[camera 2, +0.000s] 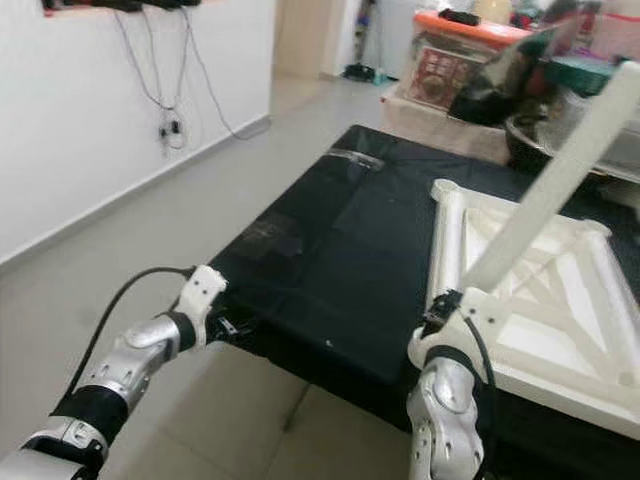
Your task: Building children table
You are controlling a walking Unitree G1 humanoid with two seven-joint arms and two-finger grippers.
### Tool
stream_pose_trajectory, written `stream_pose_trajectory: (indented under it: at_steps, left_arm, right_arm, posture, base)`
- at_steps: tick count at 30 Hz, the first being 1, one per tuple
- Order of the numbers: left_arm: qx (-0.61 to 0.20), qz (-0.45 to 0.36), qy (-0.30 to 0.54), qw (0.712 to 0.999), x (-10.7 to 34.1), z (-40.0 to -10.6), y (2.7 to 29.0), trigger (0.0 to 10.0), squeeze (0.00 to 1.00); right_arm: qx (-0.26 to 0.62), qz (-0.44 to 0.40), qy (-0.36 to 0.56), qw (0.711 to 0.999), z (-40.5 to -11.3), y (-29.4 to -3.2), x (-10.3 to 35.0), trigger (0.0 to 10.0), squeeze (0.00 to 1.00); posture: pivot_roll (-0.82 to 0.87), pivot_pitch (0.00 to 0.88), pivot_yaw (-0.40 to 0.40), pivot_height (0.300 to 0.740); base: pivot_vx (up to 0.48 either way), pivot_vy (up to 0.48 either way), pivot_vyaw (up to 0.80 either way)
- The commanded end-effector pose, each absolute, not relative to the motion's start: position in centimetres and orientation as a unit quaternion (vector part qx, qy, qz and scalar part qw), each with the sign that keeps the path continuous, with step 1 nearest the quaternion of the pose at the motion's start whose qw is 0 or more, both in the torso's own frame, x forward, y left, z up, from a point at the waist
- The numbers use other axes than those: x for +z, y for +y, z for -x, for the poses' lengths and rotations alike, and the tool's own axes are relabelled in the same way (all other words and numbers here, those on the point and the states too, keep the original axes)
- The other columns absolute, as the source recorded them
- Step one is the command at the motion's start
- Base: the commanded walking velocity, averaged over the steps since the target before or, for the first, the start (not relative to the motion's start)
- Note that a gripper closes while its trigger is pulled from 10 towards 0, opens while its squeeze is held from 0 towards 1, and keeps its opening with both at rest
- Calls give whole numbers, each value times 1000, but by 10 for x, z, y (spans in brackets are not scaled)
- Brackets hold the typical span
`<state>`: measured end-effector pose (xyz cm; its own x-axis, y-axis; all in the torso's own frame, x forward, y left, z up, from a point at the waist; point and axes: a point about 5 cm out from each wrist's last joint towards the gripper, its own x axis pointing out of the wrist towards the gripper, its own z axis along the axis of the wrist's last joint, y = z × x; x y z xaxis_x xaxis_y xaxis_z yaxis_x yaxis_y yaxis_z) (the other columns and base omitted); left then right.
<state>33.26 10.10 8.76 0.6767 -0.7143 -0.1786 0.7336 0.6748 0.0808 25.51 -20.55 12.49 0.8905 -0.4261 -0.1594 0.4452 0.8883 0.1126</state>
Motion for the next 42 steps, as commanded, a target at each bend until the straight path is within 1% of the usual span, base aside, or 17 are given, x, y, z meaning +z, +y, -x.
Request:
stream_pose_trajectory:
  at_steps: [1,2,3,4,7,19,20,21,24,29,30,31,33,37,39,41,42]
  left_arm:
    - [-405,-77,68,908,85,-330,96,10000,0]
    - [-406,-77,66,908,86,-331,94,10000,0]
    - [-406,-77,66,908,86,-331,94,10000,0]
    - [-406,-75,64,909,87,-331,93,10000,0]
    - [-403,-76,64,910,88,-333,95,10000,0]
    - [-398,-76,62,912,87,-333,95,10000,0]
    - [-400,-74,61,912,87,-332,94,10000,0]
    - [-401,-74,61,911,87,-332,93,10000,0]
    - [-401,-74,61,911,87,-332,93,10000,0]
    - [-397,-78,60,913,89,-335,97,10000,0]
    - [-395,-78,59,913,89,-335,98,10000,0]
    - [-395,-78,59,913,89,-335,98,10000,0]
    - [-397,-77,60,913,88,-333,96,10000,0]
    - [-398,-75,60,912,87,-332,95,10000,0]
    - [-398,-76,60,912,86,-331,96,10000,0]
    - [-397,-76,62,913,86,-331,99,10000,0]
    - [-398,-78,64,912,85,-331,100,10000,0]
  right_arm:
    - [-177,-63,64,980,-257,-194,124,10000,620]
    - [-115,-71,36,990,-264,-187,134,10000,1000]
    - [-115,-71,36,990,-264,-187,134,10000,1000]
    - [-74,-80,15,994,-270,-184,142,10000,0]
    - [40,-56,-34,997,-289,-193,167,10000,0]
    - [181,21,-26,983,-301,-212,174,10000,0]
    - [234,21,-16,972,-299,-209,168,3373,0]
    - [279,24,0,960,-296,-205,160,0,0]
    - [312,22,13,950,-294,-201,153,0,0]
    - [208,27,4,978,-309,-207,151,0,0]
    - [-26,10,39,999,-320,-235,139,0,0]
    - [-26,10,39,999,-320,-235,139,0,0]
    - [-266,-55,80,959,-293,-258,117,0,0]
    - [-358,-79,84,927,-264,-257,111,0,0]
    - [-345,-77,62,933,-257,-243,121,0,0]
    - [-255,-62,-11,965,-257,-209,155,10000,0]
    - [-211,-58,-47,975,-260,-198,170,10000,0]
  posture:
    - [107,0,-105,740]
    - [116,0,-111,740]
    - [116,0,-111,740]
    - [119,0,-112,740]
    - [125,0,-119,740]
    - [137,0,-135,740]
    - [140,0,-134,740]
    - [150,0,-136,740]
    - [150,0,-136,740]
    - [151,0,-137,740]
    - [147,0,-136,740]
    - [147,0,-136,740]
    - [147,0,-139,740]
    - [149,0,-136,740]
    - [154,0,-136,740]
    - [148,0,-125,740]
    - [133,0,-112,740]
  base:
    - [0,0,0]
    - [0,0,0]
    - [0,0,0]
    - [0,0,0]
    - [0,0,0]
    - [0,0,0]
    - [0,0,0]
    - [0,0,0]
    - [0,0,0]
    - [0,0,0]
    - [0,0,0]
    - [0,0,0]
    - [0,0,0]
    - [0,0,0]
    - [0,0,0]
    - [0,0,0]
    - [0,0,0]
